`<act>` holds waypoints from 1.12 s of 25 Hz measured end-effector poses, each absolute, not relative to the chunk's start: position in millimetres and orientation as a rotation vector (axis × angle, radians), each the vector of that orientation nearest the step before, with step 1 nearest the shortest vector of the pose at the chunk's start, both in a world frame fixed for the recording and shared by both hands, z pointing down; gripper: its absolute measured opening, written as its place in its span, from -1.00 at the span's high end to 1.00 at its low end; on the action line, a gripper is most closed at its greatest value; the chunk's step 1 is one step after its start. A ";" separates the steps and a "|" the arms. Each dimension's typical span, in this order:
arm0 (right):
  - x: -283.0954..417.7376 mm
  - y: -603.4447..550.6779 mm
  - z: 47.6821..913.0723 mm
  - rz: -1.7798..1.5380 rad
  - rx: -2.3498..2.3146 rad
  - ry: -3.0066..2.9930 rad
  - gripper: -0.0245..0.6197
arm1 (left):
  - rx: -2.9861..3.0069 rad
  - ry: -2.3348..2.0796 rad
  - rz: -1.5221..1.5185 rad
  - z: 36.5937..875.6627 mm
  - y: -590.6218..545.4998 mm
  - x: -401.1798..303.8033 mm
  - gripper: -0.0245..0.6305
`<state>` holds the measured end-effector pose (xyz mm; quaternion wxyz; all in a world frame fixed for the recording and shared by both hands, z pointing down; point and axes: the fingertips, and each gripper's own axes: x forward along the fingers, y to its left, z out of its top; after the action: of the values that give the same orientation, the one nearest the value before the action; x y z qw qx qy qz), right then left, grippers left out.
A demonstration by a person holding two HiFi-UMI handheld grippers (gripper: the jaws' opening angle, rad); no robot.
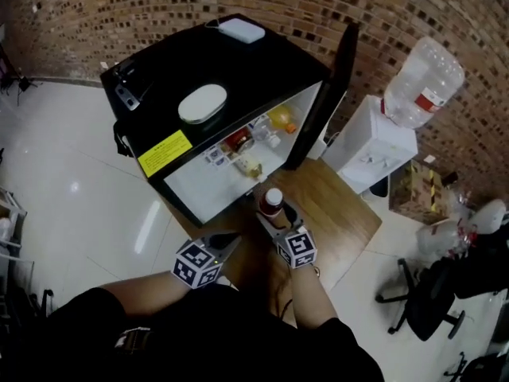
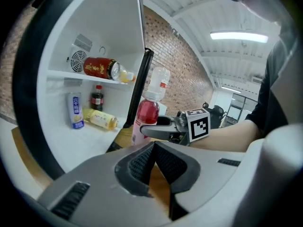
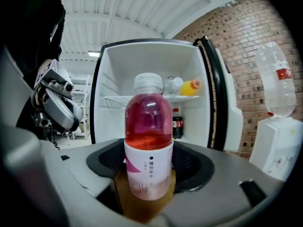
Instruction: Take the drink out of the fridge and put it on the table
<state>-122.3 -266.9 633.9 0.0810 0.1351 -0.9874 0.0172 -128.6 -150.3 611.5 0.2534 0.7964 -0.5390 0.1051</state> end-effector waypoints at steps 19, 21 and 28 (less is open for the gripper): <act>107.5 -247.7 730.1 0.119 1.016 -2.754 -0.11 | 2.681 -0.772 0.510 638.6 -174.8 25.5 0.93; 106.9 -250.6 730.1 0.112 0.996 -2.779 -0.11 | 2.679 -0.777 0.529 643.0 -175.0 33.1 0.93; 102.9 -258.6 738.9 0.114 0.818 -2.765 -0.16 | 2.630 -0.887 0.536 633.9 -172.7 57.6 0.93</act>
<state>102.9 -258.6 738.9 0.1274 0.2812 -0.9504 0.0391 57.6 -172.7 633.9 0.1566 0.9189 -0.3099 0.1871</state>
